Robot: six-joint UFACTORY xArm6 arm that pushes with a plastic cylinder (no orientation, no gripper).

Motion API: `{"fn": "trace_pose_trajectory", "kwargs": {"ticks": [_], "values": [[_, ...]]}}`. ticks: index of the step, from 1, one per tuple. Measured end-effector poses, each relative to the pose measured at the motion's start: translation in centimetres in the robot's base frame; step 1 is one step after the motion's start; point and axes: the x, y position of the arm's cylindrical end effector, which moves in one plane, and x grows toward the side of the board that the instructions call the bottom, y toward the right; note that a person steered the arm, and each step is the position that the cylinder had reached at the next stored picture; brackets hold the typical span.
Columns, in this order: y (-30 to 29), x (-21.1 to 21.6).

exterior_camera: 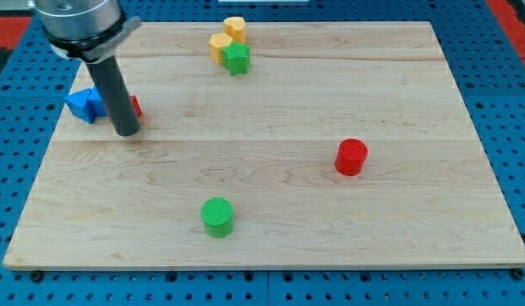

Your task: Slightly move the red circle towards the bottom center of the board

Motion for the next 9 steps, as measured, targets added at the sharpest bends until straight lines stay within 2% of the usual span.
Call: {"fn": "trace_pose_trajectory", "kwargs": {"ticks": [1, 2, 3, 4, 5, 6, 7, 9], "values": [[8.1, 0.9], [18.9, -0.3], [24.3, -1.8], [35.3, -0.9], [41.4, 4.2], [39.4, 4.6], [31.7, 2.7], [38.2, 8.0]]}}
